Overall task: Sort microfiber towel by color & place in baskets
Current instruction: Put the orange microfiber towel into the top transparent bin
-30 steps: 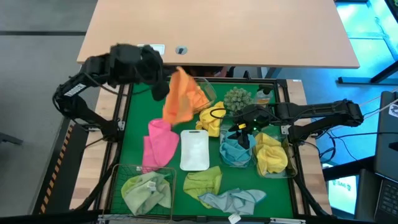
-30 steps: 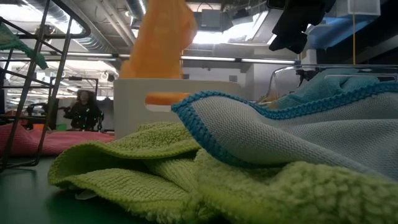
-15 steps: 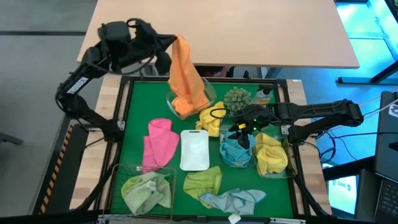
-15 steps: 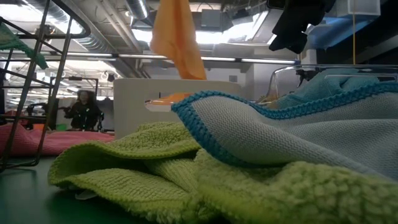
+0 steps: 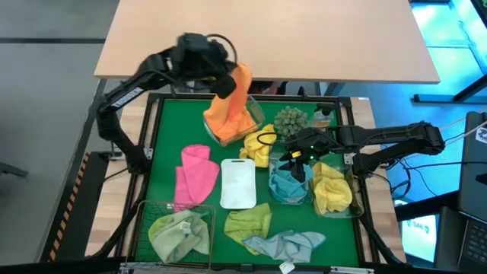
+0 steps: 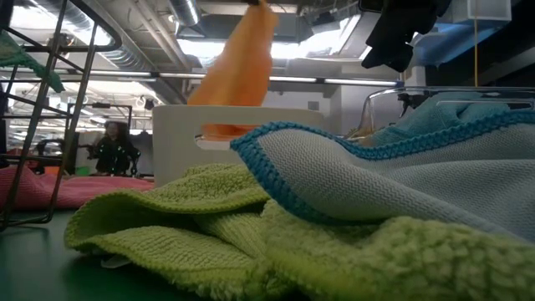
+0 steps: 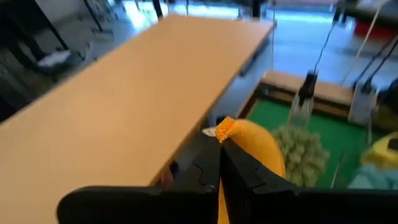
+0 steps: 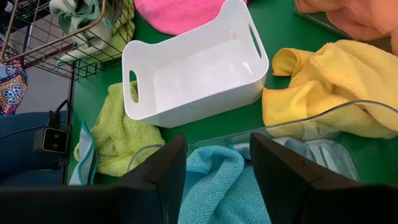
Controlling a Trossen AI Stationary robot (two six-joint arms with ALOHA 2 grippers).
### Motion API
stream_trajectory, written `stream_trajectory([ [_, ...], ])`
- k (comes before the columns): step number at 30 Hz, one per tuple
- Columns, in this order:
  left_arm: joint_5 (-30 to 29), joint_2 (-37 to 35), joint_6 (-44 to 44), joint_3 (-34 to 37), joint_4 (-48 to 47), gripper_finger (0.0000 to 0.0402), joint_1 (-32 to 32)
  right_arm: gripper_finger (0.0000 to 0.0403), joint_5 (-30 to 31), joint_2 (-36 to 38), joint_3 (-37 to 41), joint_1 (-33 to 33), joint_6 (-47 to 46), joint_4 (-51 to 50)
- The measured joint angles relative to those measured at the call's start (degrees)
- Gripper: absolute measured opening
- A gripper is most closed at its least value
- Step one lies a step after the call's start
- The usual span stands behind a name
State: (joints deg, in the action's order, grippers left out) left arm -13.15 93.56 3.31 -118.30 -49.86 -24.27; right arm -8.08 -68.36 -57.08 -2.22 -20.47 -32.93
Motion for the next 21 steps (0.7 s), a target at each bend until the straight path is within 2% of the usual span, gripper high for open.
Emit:
stream_trajectory([
  [11, 4.1, 9.1, 0.9, 0.0, -6.1, 0.0, 0.0, 0.0177, 0.0, 0.0, 0.0, 0.0, 0.0, 0.0],
  [21, 4.3, 15.8, 0.3, 0.0, -19.8, 0.0, 0.2, 0.0177, 0.0, 0.0, 0.0, 0.0, 0.0, 0.0],
])
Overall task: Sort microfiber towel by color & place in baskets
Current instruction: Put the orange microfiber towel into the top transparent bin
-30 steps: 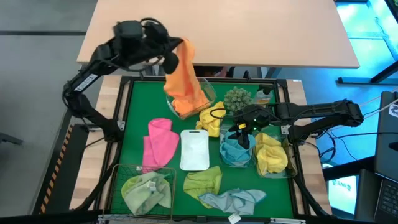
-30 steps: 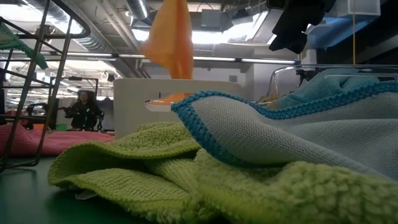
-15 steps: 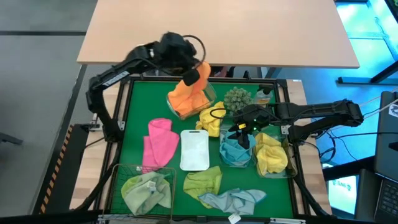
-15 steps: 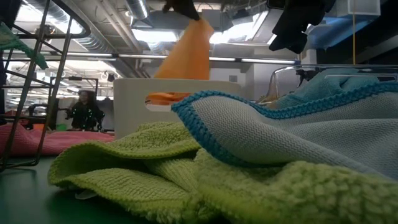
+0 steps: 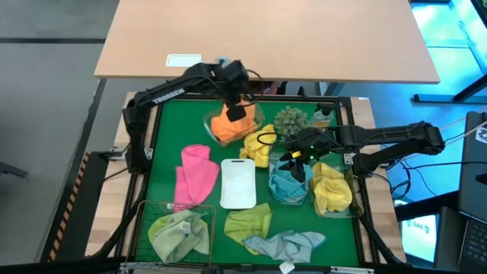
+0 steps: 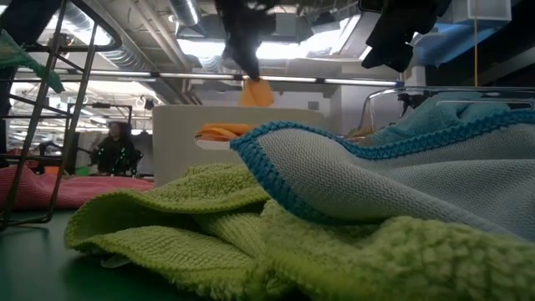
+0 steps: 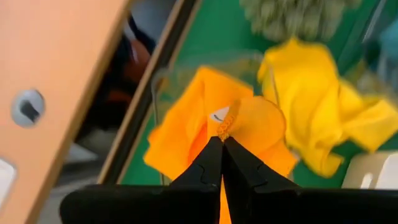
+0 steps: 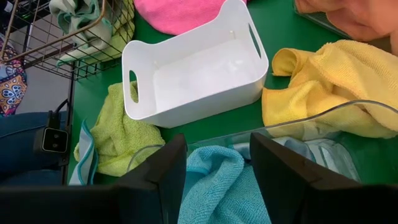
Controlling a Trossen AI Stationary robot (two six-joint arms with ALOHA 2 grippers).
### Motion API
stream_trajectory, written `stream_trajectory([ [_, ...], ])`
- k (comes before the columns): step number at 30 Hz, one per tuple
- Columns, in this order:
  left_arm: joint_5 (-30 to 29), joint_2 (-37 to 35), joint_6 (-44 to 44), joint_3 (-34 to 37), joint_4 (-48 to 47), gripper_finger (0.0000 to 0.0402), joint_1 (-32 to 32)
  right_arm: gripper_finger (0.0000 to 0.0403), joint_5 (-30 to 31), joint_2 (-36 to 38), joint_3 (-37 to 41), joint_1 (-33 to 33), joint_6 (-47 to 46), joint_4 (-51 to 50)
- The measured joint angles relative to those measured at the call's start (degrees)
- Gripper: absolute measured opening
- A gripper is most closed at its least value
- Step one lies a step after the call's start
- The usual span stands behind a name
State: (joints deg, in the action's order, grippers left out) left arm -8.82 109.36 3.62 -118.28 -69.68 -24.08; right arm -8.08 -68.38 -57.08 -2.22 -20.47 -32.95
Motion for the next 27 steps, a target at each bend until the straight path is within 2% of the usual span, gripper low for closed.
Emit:
stream_trajectory([
  [5, 0.0, 4.2, 0.0, 0.0, -3.1, 0.0, 0.4, 0.0177, 0.0, 0.0, 0.0, 0.0, 0.0, 0.0],
  [27, 0.8, 22.3, 3.1, 0.0, -1.9, 0.0, 0.6, 0.0177, 0.0, 0.0, 0.0, 0.0, 0.0, 0.0],
])
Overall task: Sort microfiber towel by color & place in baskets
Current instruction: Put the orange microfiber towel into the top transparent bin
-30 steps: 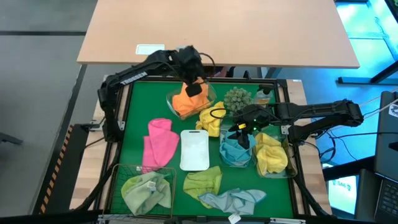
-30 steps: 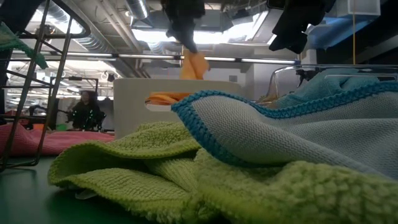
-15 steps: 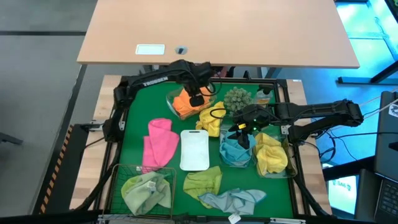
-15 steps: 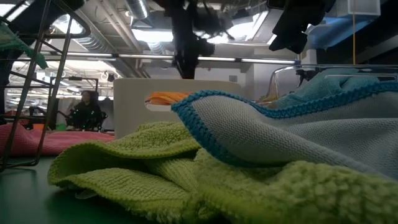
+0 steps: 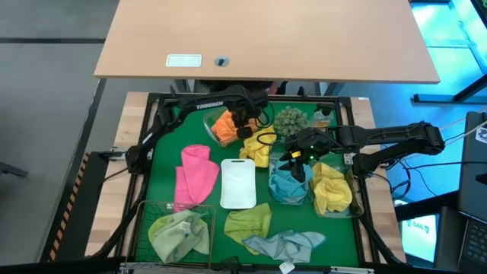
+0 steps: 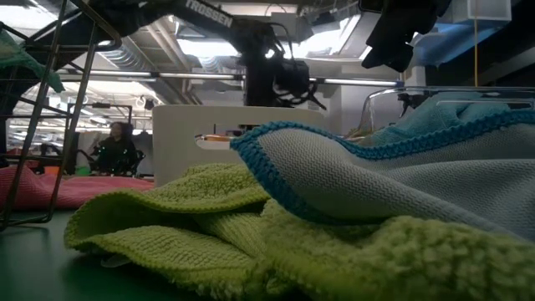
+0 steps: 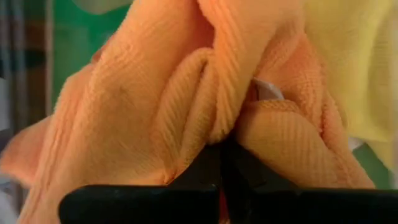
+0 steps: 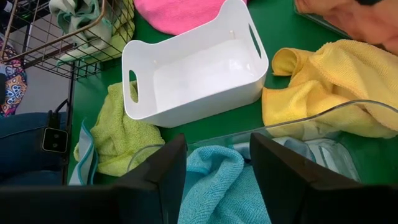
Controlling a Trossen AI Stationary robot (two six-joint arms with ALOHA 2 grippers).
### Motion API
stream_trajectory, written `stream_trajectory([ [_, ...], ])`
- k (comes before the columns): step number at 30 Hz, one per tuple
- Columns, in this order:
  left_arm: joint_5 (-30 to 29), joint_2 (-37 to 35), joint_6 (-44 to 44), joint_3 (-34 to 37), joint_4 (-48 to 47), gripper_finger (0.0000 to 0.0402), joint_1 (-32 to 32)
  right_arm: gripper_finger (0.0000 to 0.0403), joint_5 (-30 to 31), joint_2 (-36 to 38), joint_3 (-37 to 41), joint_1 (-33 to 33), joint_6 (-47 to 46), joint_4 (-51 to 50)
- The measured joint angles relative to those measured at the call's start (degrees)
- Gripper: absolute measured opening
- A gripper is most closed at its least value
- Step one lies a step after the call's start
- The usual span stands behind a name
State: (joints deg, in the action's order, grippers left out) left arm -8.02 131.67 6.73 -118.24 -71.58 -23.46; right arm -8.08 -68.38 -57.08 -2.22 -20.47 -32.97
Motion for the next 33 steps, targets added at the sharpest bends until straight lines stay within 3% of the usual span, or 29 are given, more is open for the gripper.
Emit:
stream_trajectory([
  [17, -0.2, 1.0, -1.7, 0.0, 1.7, 0.0, 0.5, 0.0177, 0.0, 0.0, 0.0, 0.0, 0.0, 0.0],
  [25, -1.0, 1.0, -2.2, 0.0, -0.1, 0.0033, 0.8, 0.0177, 0.0, 0.0, 0.0, 0.0, 0.0, 0.0],
  [33, -1.9, -3.5, -2.1, 0.0, -0.2, 0.0042, 0.9, 0.0177, 0.0, 0.0, 0.0, 0.0, 0.0, -0.1],
])
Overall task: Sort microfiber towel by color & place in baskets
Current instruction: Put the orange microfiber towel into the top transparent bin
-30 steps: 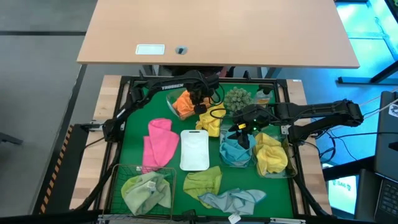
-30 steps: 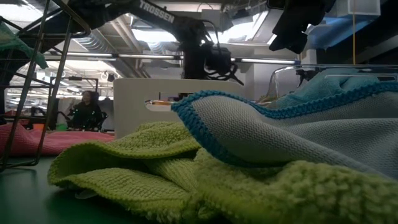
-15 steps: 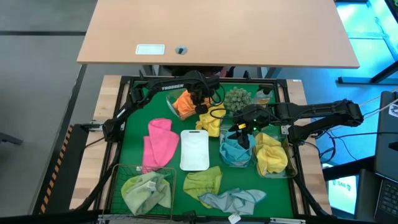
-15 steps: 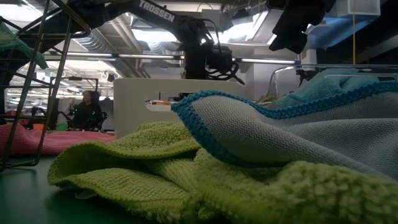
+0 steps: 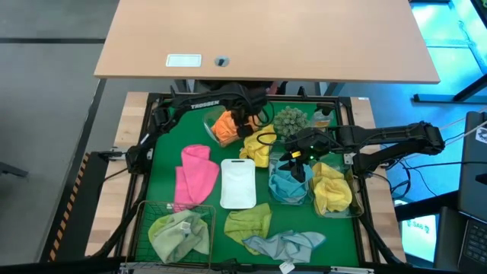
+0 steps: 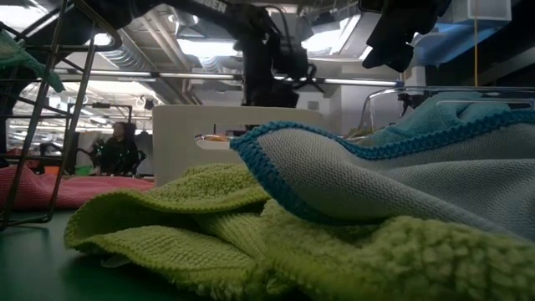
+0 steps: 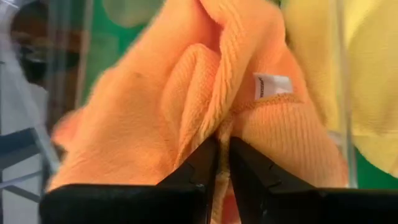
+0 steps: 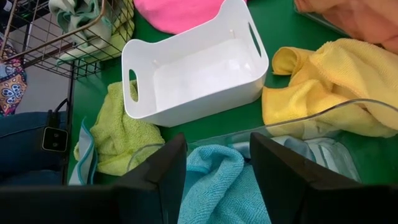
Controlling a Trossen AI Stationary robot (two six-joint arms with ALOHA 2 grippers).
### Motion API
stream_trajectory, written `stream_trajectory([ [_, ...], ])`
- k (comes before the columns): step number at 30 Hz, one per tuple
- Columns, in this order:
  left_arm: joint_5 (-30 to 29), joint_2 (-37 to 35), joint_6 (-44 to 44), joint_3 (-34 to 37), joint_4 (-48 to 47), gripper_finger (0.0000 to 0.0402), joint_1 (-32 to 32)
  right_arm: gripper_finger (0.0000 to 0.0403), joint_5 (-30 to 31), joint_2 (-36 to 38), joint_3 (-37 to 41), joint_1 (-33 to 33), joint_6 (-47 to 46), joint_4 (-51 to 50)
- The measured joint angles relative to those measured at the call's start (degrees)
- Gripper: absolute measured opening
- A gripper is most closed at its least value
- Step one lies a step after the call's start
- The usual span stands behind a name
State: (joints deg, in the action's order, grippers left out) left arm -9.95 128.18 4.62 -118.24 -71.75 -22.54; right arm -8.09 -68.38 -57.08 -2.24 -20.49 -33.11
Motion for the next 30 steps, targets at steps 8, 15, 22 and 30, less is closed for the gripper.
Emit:
stream_trajectory([
  [8, -7.7, -1.8, 0.2, 0.0, -1.6, 0.0042, 0.3, 0.0177, 0.0, 0.0, 0.0, 0.0, 0.0, 0.0],
  [15, -7.2, -1.8, 1.7, 0.0, -4.5, 0.0042, 0.4, 0.0177, 0.0, 0.0, 0.0, 0.0, 0.0, 0.1],
  [22, -4.5, -1.8, 1.5, 0.0, -4.7, 0.0056, 0.3, 0.0177, 0.0, 0.0, 0.0, 0.0, 0.0, 0.1],
  [30, -4.5, -1.8, 0.6, 0.0, -4.7, 0.0125, 0.2, 0.0177, 0.0, 0.0, 0.0, 0.0, 0.0, 0.1],
])
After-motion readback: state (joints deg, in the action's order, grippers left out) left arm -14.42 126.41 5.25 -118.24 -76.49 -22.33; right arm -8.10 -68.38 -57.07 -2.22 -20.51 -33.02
